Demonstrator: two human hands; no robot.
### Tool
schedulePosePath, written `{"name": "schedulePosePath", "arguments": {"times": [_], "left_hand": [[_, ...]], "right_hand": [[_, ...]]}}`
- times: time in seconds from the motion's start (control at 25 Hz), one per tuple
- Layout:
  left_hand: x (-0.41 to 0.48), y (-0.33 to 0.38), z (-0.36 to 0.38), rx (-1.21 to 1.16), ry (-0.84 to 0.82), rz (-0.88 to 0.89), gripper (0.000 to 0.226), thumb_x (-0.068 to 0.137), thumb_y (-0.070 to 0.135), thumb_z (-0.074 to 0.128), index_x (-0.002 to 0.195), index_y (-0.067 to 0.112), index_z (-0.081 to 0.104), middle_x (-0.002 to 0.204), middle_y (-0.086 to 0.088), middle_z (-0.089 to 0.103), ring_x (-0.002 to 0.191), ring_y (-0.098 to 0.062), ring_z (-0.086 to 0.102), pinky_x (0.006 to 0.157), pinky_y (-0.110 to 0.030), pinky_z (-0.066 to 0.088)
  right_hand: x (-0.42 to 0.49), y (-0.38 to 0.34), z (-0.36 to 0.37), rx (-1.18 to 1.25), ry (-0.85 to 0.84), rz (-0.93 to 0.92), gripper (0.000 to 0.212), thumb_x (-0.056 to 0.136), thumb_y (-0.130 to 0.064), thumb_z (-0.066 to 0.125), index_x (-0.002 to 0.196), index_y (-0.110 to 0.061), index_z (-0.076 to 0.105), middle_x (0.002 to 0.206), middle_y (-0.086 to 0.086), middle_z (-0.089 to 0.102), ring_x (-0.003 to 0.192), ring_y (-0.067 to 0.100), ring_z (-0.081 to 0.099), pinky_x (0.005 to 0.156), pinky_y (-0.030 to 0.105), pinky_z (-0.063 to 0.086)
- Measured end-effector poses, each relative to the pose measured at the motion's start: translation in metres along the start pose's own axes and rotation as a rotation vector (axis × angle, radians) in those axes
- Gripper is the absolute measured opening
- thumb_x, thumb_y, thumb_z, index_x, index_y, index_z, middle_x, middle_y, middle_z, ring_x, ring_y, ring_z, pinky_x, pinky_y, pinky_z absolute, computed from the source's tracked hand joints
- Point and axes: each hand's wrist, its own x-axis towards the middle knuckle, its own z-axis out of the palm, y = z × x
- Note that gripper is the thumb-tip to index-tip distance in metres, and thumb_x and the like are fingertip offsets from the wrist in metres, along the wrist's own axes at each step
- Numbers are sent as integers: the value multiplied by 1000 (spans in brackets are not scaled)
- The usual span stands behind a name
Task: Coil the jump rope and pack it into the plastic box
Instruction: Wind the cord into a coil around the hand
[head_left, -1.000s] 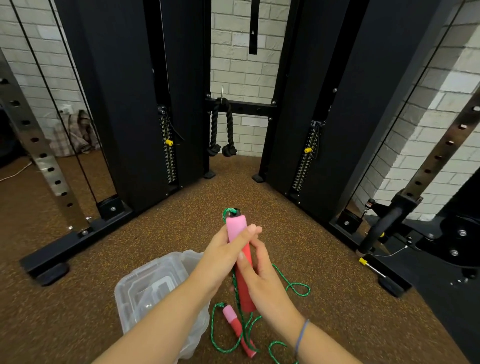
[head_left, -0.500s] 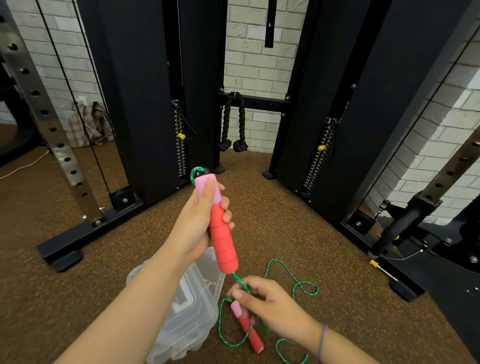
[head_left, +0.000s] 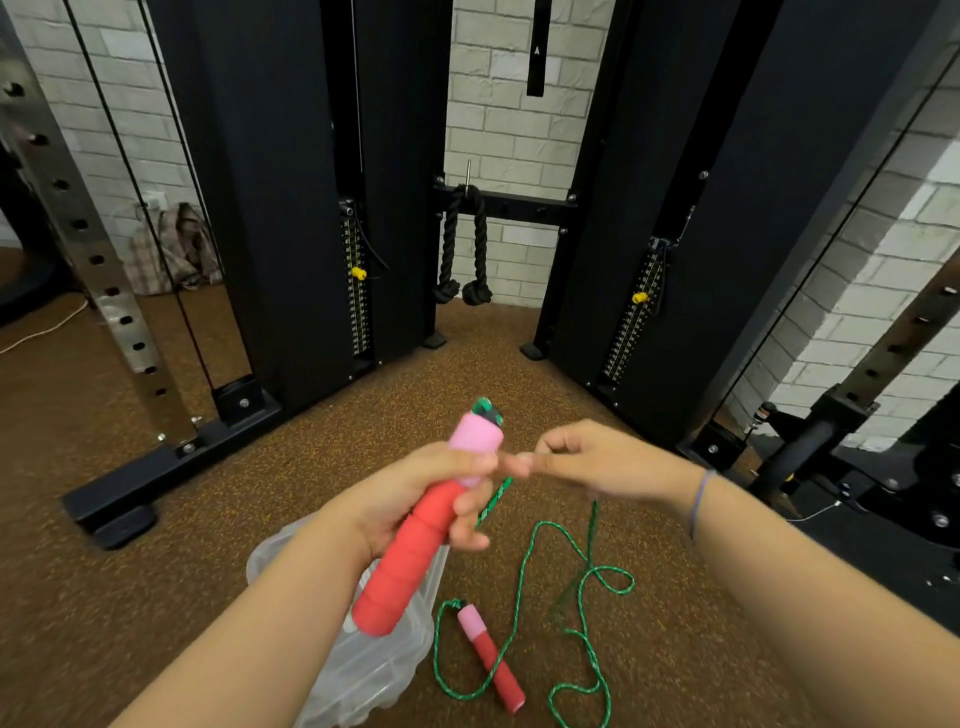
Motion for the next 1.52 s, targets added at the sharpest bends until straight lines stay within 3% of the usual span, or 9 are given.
{"name": "schedulePosePath", "arguments": {"times": [0.12,0.32,0.44,0.56,0.68,0.84,0.92,1.2,1.52], "left_hand": [[2,0,8,112,66,-126,25,75,24,64,94,11,75,70,-9,73,57,-17,71,53,-25,58],[12,-7,4,43,145,-156,49,79,25,64,124,6,56,112,-18,71,94,-29,72,75,-36,58],[20,-13,-2,-20,295,-31,59,73,31,65,125,8,51,113,-16,71,102,-25,70,77,-35,58],[27,-14,-9,-209,342,129,59,74,33,53,122,-1,52,101,-17,74,86,-24,74,73,-38,59],[26,-11,-9,-411,281,248,63,77,37,43,121,-6,56,107,-23,71,88,-27,73,65,-34,62],[19,-12,-13,-516,132,273,65,78,38,48,125,-6,58,134,-25,55,122,-32,57,105,-47,40],[19,-12,-15,-509,22,288,68,81,36,51,133,-7,50,141,-20,50,132,-32,47,111,-52,27],[18,-17,-13,-474,-334,128,73,85,32,46,145,-5,28,111,-18,71,123,-40,54,112,-57,21],[7,-19,-11,-332,-410,-89,68,87,29,47,144,-4,32,134,-24,55,122,-38,55,108,-48,33]], "right_hand": [[11,-28,-22,-133,-45,10,39,85,-45,61,66,-11,56,45,-3,38,40,10,32,41,20,26],[21,-54,-34,-300,-33,157,42,91,-47,51,64,-18,62,41,-7,40,42,14,37,47,23,35],[16,-61,-28,-248,19,204,42,97,-37,45,65,-15,62,43,-5,39,40,14,36,45,24,34],[5,-62,-7,-157,38,178,40,98,-30,41,65,-18,61,49,-1,41,38,13,38,42,22,34],[-9,-56,19,-123,46,114,39,97,-26,40,63,-21,60,49,-5,46,35,9,42,43,20,39],[-25,-40,50,69,27,60,45,99,-38,37,61,-22,57,48,-5,45,38,8,42,47,21,38],[-30,-29,63,222,-53,23,48,100,-40,34,61,-18,53,48,-3,41,39,9,39,49,22,34],[-24,20,83,667,-379,-59,40,94,-38,40,58,-23,46,43,-13,33,38,7,33,52,24,30],[-10,11,18,274,-583,55,26,92,-17,53,75,-30,68,55,-6,65,39,3,58,37,13,39]]}}
